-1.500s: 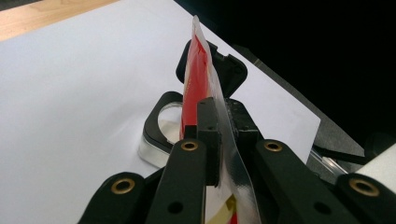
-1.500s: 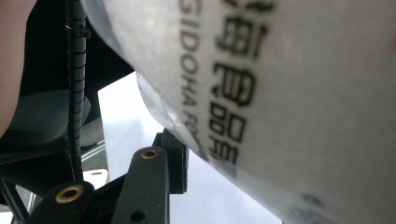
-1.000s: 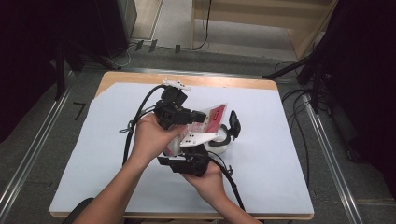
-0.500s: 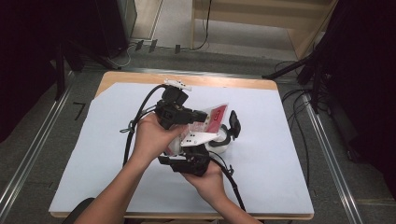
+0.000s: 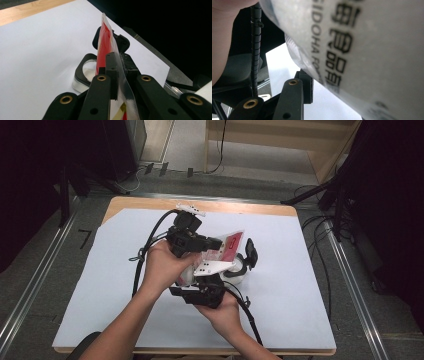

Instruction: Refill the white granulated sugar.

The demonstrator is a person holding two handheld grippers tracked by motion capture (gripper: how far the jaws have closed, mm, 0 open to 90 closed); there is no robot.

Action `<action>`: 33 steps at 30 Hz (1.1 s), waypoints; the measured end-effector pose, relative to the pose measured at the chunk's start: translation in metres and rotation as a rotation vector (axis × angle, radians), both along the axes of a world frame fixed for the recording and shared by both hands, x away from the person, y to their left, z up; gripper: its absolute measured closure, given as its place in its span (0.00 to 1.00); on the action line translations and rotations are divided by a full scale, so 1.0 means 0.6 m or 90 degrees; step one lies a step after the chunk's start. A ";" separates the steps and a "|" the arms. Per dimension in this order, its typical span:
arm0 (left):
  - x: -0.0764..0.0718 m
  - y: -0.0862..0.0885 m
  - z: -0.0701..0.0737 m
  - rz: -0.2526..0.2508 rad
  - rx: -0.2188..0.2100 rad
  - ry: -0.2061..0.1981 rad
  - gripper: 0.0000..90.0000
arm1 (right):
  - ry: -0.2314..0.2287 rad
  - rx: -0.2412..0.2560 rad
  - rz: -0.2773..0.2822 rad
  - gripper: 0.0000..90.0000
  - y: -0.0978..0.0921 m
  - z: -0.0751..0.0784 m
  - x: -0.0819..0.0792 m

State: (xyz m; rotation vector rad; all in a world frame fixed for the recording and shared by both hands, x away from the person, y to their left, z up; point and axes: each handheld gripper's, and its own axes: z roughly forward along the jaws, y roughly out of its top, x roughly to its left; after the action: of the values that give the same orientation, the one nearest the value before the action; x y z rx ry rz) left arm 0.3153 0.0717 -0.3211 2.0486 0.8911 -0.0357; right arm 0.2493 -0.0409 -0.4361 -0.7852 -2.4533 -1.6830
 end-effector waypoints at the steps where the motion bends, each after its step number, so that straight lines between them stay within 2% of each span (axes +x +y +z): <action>1: 0.000 0.000 0.000 0.000 0.000 -0.001 0.96 | 0.002 0.000 0.000 0.74 0.000 0.000 0.000; 12: 0.002 -0.004 0.001 0.000 0.000 -0.004 0.96 | -0.005 -0.002 -0.004 0.73 -0.001 0.002 0.000; 24: 0.004 -0.010 0.004 -0.004 0.001 -0.007 0.96 | 0.007 0.005 -0.009 0.74 -0.005 0.007 0.002; 33: 0.006 -0.016 0.002 -0.010 0.013 -0.007 0.96 | 0.013 0.004 -0.013 0.74 -0.007 0.004 0.002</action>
State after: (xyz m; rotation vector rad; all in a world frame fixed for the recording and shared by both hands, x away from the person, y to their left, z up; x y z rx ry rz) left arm 0.3188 0.0623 -0.3200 2.0722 0.8710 -0.0237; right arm 0.2506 -0.0454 -0.4339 -0.8256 -2.4339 -1.6798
